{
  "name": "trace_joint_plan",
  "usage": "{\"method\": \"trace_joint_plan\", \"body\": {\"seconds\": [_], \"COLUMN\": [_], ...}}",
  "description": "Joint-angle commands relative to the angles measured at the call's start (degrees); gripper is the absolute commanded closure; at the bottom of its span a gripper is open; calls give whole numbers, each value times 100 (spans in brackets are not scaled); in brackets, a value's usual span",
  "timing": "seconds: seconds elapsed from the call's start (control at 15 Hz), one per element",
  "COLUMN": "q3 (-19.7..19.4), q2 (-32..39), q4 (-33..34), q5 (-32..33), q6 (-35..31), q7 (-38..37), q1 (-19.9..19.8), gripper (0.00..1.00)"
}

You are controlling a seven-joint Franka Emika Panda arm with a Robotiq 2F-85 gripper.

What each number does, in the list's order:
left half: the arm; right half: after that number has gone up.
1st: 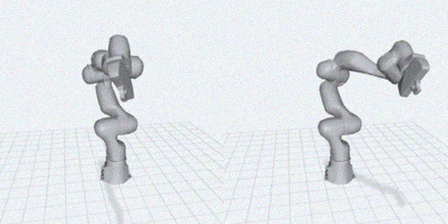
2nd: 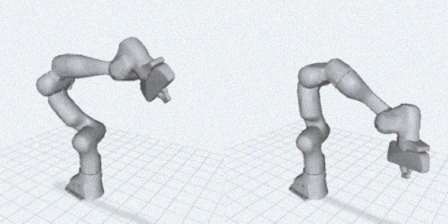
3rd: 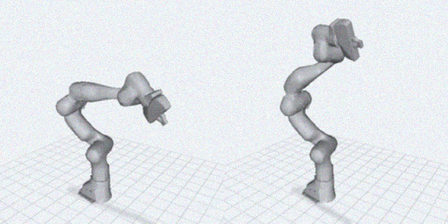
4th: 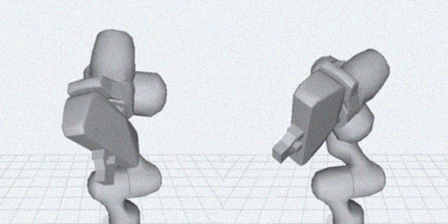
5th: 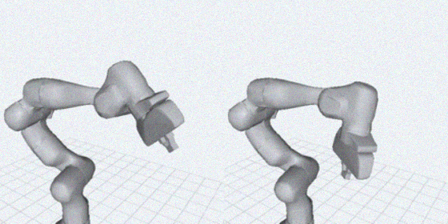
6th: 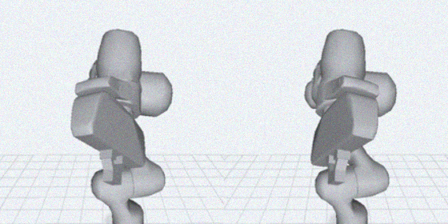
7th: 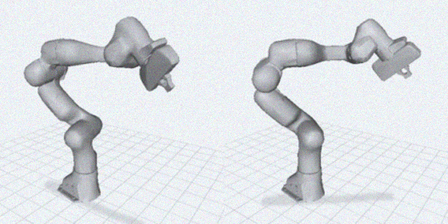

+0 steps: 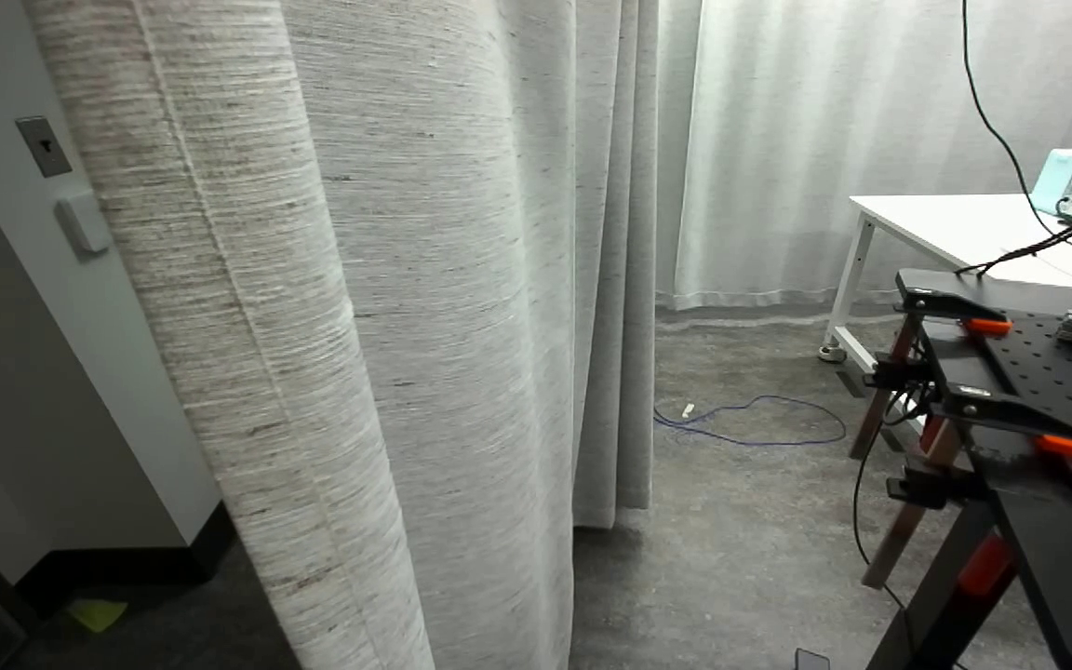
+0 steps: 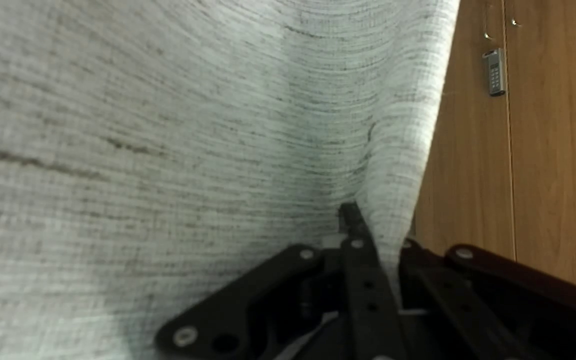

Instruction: Close the curtain

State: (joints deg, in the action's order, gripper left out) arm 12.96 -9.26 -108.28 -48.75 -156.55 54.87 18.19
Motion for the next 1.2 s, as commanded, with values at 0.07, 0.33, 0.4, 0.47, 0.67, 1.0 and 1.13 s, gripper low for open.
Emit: {"method": "trace_joint_plan", "body": {"seconds": [0.07,0.33,0.4,0.47,0.67,1.0,1.13], "q3": [0,45,97,176,355,642,761], "q2": [0,365,542,761,1153,1482,1468], "q4": [0,287,440,633,1125,1693,1736], "q5": [0,-180,-252,-371,-729,-1055,-1307], "q6": [0,31,30,21,159,189,151], "q7": [0,302,419,547,836,933,997], "q1": [0,166,249,365,552,702,739], "gripper": [99,99,99,99,99,99,99]}}
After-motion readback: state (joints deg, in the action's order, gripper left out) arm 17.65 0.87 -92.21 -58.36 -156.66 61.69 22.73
